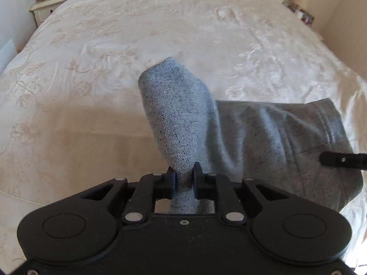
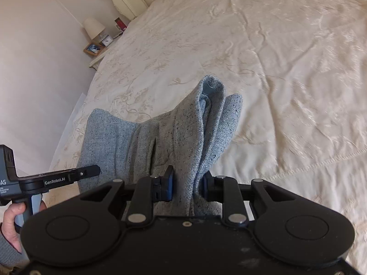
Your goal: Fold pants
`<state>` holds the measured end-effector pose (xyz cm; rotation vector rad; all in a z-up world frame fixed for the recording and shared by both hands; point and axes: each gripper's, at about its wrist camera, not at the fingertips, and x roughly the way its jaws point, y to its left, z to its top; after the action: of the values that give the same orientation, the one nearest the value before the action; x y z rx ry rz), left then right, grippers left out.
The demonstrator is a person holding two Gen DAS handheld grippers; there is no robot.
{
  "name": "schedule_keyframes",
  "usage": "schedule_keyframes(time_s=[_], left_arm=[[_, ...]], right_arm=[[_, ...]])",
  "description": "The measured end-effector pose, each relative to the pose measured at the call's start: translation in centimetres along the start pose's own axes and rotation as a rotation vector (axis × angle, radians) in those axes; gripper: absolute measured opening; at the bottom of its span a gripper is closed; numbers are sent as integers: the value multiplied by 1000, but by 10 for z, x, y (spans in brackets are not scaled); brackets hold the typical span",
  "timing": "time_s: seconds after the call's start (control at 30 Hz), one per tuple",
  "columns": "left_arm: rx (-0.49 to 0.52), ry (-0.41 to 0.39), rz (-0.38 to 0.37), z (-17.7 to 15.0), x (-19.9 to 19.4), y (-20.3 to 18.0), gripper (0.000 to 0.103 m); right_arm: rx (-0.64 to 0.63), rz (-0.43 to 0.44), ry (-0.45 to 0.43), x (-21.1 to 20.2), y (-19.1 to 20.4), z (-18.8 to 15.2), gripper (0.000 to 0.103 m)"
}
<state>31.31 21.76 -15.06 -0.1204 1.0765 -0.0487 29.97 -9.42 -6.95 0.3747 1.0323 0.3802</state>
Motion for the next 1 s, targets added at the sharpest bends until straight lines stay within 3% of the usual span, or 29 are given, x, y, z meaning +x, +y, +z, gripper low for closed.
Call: schedule_keyframes(time_s=[0.1, 0.17, 0.23, 0.4, 0.47, 0.57, 0.7, 0.9, 1.0], left_arm=[[-28, 49, 171, -8, 21, 17, 18], [-61, 46, 166, -15, 16, 22, 18], [-64, 20, 126, -24, 5, 19, 19], [-5, -28, 48, -49, -10, -11, 23], [38, 11, 35, -64, 0, -21, 27], [91, 116, 82, -91, 28, -29, 27], [55, 116, 74, -94, 30, -23, 27], [-11, 36, 101, -71, -10, -22, 27], [-66, -9, 116, -64, -33, -28, 39]], right_arm=[[70, -33, 59, 47, -7, 14, 35], [129, -195, 112, 73, -17, 15, 35], [93, -292, 71, 76, -12, 11, 35], [-55, -258, 3, 61, 24, -7, 35], [-146, -260, 8, 62, 40, -19, 35], [-246, -304, 69, 78, 50, -45, 35], [-235, -353, 142, 98, 35, -71, 35], [-194, -341, 106, 75, 38, -58, 34], [-177, -335, 54, 51, 49, -51, 34]])
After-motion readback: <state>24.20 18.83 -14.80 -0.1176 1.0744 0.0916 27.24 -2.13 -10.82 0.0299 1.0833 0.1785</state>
